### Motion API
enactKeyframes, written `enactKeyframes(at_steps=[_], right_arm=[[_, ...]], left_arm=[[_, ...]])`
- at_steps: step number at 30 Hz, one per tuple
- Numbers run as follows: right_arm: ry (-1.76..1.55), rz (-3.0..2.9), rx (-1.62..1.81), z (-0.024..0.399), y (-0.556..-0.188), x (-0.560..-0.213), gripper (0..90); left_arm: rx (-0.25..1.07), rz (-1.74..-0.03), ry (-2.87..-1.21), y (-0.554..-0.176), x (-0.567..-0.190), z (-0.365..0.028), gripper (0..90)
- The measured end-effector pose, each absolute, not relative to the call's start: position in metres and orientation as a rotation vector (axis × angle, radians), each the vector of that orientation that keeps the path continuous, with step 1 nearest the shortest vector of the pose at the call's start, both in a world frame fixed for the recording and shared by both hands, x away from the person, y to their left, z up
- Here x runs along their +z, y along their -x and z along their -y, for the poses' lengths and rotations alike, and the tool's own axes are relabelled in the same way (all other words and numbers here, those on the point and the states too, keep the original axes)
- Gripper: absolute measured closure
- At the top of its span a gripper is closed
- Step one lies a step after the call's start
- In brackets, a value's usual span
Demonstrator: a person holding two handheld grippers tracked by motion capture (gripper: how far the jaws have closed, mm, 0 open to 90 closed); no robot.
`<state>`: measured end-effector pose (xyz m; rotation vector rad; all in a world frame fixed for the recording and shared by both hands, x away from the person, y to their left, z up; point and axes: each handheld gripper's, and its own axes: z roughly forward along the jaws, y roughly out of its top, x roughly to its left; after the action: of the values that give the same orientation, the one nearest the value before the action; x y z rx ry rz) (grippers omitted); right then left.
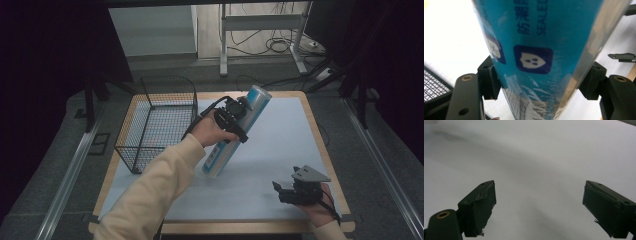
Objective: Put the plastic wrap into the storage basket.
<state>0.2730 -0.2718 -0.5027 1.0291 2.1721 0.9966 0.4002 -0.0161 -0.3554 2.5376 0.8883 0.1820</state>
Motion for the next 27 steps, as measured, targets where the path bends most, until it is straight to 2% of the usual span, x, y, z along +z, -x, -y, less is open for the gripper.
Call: enactKeyframes(at_steps=[27], right_arm=[[-1.034,-2.166,0.998,0.273,-0.273,-0.502,12.1]], left_arm=[[0.249,-0.909,-2.501,-0.409,-0.327,0.001,31.7]])
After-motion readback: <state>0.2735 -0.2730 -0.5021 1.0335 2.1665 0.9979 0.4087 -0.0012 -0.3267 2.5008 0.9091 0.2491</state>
